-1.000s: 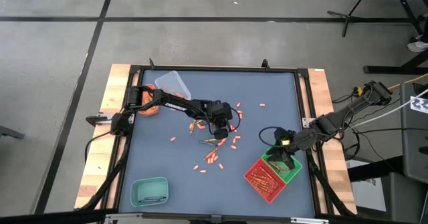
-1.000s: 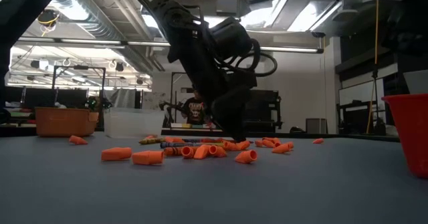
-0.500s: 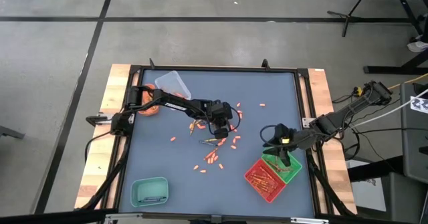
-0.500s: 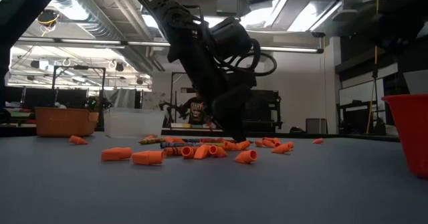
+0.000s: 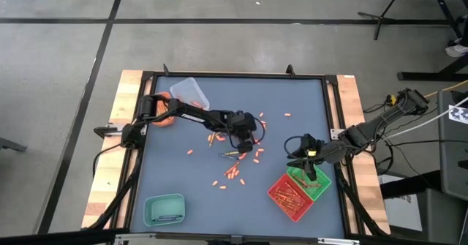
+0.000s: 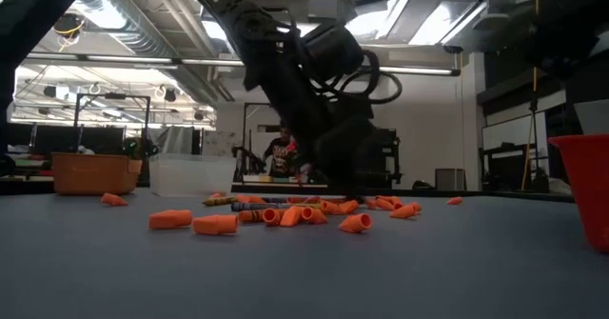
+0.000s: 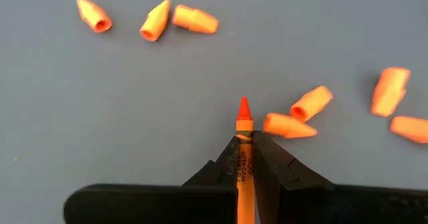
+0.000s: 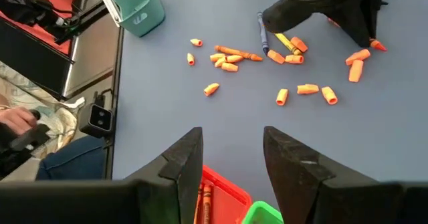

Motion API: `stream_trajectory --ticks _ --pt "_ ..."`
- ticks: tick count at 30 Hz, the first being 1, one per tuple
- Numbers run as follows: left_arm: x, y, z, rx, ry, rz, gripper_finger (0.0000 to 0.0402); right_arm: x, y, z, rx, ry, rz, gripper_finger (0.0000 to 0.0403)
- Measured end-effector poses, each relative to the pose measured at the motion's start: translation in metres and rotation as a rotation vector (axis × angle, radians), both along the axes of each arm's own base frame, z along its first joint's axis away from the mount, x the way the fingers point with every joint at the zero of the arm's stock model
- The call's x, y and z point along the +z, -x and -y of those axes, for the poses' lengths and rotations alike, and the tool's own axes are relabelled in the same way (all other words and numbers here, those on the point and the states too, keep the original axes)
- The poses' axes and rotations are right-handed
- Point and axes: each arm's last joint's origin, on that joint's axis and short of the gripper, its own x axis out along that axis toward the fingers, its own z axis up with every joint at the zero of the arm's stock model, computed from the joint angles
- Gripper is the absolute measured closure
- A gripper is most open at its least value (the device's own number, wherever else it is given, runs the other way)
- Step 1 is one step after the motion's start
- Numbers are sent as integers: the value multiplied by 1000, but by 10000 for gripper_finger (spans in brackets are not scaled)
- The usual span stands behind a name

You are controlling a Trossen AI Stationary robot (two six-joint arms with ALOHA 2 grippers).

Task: Sort crayons
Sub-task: Put the red crayon into the red bin

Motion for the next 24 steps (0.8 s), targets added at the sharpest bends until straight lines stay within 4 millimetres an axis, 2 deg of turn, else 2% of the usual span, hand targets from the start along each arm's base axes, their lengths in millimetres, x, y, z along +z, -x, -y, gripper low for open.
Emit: stream_trajectory --ticks 12,24 --pt "22 -16 10 -26 -8 90 395 -1 1 0 1 11 -14 248" --pt "53 -34 29 -72 -16 185 395 -2 1 1 1 14 -20 248"
